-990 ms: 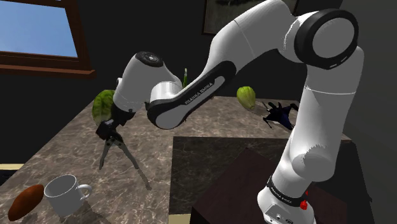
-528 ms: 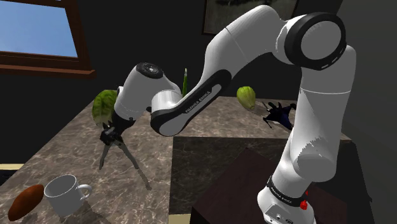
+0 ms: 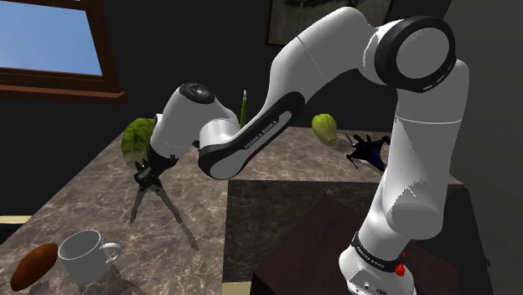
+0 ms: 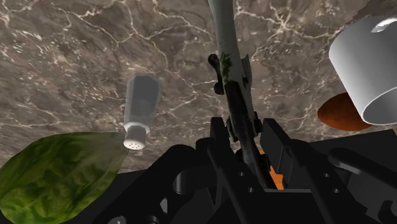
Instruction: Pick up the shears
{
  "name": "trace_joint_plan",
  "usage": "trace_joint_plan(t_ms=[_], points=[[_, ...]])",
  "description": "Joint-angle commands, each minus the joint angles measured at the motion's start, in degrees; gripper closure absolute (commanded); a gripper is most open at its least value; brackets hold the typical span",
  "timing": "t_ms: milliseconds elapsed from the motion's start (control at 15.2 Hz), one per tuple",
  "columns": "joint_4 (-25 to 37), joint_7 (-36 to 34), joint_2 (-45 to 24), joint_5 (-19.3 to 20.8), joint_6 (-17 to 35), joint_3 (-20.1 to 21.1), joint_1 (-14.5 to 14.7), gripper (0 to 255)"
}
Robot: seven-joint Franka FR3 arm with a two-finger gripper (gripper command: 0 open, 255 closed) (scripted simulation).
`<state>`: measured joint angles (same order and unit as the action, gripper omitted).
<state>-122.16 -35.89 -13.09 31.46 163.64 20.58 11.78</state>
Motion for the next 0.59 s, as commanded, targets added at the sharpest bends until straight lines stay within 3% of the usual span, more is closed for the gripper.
trace_joint_plan(t_ms=[0, 528], points=[[-0.1, -0.1, 0.0, 0.0, 0.0, 0.0, 0.0, 255], [1.0, 6.3, 3.9, -7.5, -4.5, 3.4, -2.4, 255]])
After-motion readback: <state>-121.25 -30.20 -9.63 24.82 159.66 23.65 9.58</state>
